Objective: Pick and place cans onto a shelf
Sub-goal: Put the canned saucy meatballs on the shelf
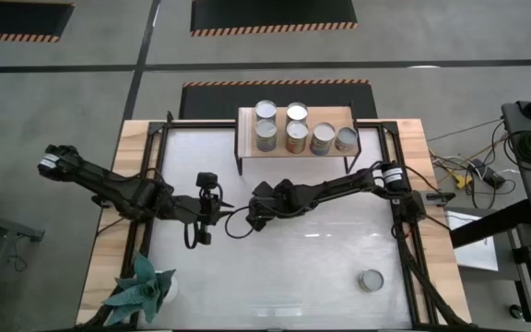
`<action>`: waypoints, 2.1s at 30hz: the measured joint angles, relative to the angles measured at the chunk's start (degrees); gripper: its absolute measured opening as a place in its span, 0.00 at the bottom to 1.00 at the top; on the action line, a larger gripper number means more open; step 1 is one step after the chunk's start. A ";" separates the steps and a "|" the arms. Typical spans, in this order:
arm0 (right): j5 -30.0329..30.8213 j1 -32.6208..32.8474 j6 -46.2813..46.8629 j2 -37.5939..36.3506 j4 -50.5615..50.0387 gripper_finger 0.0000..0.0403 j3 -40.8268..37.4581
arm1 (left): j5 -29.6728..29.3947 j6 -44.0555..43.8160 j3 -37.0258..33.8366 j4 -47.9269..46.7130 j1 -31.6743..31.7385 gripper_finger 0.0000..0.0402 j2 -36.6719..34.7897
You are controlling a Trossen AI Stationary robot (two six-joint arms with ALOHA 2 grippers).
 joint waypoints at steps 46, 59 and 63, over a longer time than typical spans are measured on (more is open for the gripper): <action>-0.01 -28.47 -23.91 -35.53 -37.07 0.72 20.44 | 0.00 2.53 0.00 4.73 -0.02 0.11 0.04; -11.37 -47.09 -32.71 -33.22 -34.12 0.72 8.16 | 0.00 3.67 0.00 5.63 -0.02 0.11 0.04; -12.47 -47.98 -32.84 -33.24 -31.50 0.72 4.11 | 0.00 3.67 0.00 5.67 -0.02 0.11 0.04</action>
